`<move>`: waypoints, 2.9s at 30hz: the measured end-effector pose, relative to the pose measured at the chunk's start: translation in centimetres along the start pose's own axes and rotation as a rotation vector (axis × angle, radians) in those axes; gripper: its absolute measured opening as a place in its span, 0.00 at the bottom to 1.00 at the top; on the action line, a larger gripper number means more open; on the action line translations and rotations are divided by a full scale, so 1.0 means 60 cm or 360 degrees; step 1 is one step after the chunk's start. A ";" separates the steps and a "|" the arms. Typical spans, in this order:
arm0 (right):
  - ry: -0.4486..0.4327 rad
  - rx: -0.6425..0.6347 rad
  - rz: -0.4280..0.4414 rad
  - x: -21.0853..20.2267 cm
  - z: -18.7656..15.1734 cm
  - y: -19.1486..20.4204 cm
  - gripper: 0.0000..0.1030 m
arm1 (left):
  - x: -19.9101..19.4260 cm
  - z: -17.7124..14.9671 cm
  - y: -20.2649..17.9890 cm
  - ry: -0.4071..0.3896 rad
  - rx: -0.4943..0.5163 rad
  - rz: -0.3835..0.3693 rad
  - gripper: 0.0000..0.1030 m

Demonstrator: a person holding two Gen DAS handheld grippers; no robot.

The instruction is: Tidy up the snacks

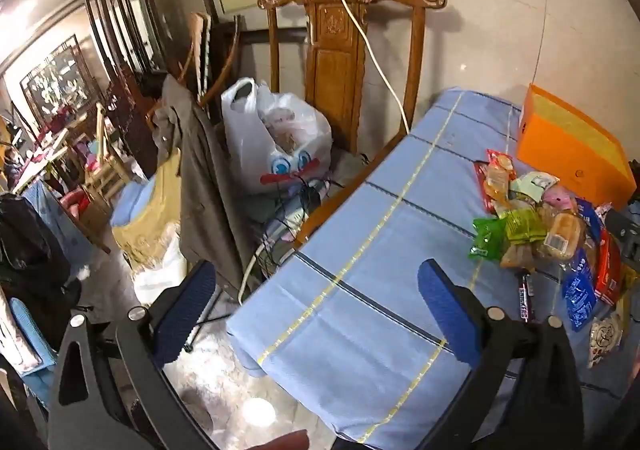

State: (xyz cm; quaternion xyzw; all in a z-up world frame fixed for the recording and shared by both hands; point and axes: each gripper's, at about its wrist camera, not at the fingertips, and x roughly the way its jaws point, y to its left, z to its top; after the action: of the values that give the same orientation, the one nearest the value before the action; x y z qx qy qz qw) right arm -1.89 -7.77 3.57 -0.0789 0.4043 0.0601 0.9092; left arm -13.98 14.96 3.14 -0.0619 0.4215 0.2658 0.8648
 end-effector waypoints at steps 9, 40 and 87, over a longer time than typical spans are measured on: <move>0.0163 0.0003 0.0011 0.033 -0.008 -0.013 0.97 | 0.020 0.007 0.008 0.0074 -0.0151 -0.0410 0.96; 0.0197 0.0392 -0.0401 -0.020 -0.060 -0.194 0.97 | -0.051 0.069 -0.272 -0.0268 0.0519 -0.0577 0.96; 0.0221 0.0533 -0.0563 -0.050 -0.091 -0.244 0.97 | -0.077 0.074 -0.335 -0.0242 0.0630 -0.0817 0.96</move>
State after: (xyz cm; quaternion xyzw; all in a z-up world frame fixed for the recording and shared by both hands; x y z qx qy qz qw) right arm -5.32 -23.34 3.59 -0.0005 0.4501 -0.1732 0.8760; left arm -2.95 -2.54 7.16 0.0231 0.3699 -0.0440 0.9278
